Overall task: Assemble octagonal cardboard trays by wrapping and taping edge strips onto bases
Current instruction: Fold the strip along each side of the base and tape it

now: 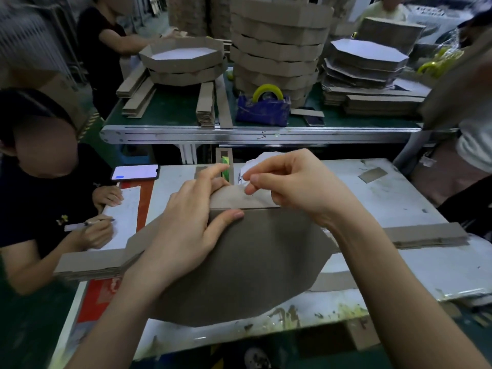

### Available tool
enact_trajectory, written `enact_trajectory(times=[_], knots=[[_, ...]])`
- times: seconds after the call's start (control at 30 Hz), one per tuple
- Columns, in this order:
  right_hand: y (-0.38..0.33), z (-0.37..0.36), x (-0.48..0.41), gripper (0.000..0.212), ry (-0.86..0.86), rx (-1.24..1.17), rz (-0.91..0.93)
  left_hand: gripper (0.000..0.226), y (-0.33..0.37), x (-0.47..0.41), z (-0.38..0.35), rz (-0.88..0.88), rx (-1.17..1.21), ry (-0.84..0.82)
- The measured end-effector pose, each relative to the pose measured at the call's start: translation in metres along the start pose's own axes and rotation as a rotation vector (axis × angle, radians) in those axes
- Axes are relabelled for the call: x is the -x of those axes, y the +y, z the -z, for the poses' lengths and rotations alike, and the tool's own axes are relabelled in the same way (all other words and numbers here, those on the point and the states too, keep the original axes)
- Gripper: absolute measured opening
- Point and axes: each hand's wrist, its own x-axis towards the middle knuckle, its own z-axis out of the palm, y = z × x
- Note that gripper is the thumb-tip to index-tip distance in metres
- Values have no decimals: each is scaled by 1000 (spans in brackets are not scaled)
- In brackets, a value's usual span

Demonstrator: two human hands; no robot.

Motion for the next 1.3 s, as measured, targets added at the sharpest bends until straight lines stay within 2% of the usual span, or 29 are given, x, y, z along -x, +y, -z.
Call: enact_trajectory(times=[0.1,0.2,0.33,0.53,0.7,0.83,0.93,1.1,1.17,1.3], knots=[[5,-8,9,14,-10,-25,-22,61,-2,3,2,-19,9,19],[9,-13,16,12,-19,-138,-59,68,-3,5,4,-9,23,8],[12,-16,23,14,-32,-170,-56,66,-3,9,7,-11,19,11],[15,-20,31,13,-34,-178,-53,37,-2,11,7,-51,-42,18],[17,-23,33,14,-33,-186,-32,46,-3,8,10,-127,-172,-42],[22,-24,36,10,-2,-107,10,45,-8,7,10,-83,-176,-62],[23,-26,35,20,11,-55,17,44,-12,8,10,-88,-171,-72],[25,-38,31,54,85,151,54,40,-21,7,13,-67,-147,-89],[27,-42,29,61,103,193,73,37,-24,7,13,-65,-124,-86],[30,-45,27,66,100,189,90,35,-17,9,7,-36,-31,118]])
